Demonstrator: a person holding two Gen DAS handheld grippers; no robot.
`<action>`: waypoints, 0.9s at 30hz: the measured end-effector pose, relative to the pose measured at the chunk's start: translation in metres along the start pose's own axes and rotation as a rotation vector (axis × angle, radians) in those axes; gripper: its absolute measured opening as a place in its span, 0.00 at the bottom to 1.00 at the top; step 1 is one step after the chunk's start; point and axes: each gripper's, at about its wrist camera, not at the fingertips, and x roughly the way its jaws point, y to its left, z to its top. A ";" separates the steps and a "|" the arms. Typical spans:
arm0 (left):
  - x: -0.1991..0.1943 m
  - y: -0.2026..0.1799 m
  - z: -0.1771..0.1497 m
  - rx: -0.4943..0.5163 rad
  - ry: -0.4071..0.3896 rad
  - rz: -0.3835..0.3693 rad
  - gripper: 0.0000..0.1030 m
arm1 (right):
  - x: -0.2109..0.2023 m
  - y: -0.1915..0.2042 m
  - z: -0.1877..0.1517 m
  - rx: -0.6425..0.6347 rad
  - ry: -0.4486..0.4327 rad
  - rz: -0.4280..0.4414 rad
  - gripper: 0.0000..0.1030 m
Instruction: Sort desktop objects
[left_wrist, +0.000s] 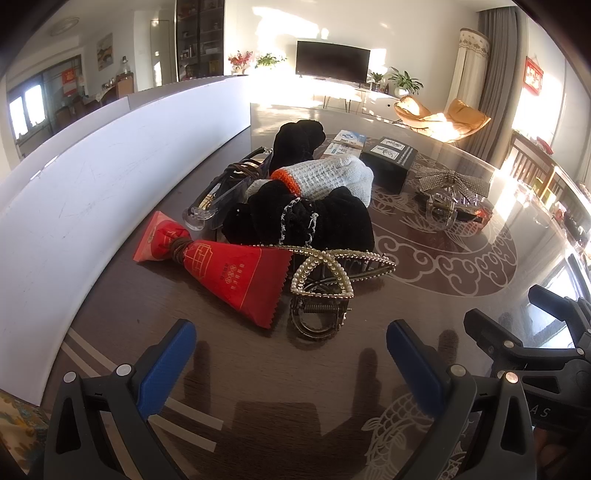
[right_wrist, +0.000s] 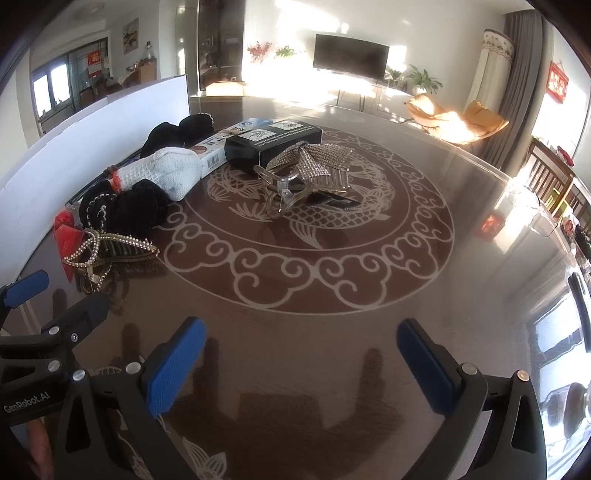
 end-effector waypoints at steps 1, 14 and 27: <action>0.000 0.000 0.000 -0.001 0.000 -0.002 1.00 | 0.001 0.000 0.000 0.000 0.001 0.000 1.00; 0.000 0.000 0.000 -0.001 0.001 -0.001 1.00 | 0.008 0.003 0.001 -0.015 0.033 0.004 1.00; 0.000 -0.003 0.000 0.005 0.008 -0.002 1.00 | 0.009 0.002 0.001 -0.006 0.040 0.017 1.00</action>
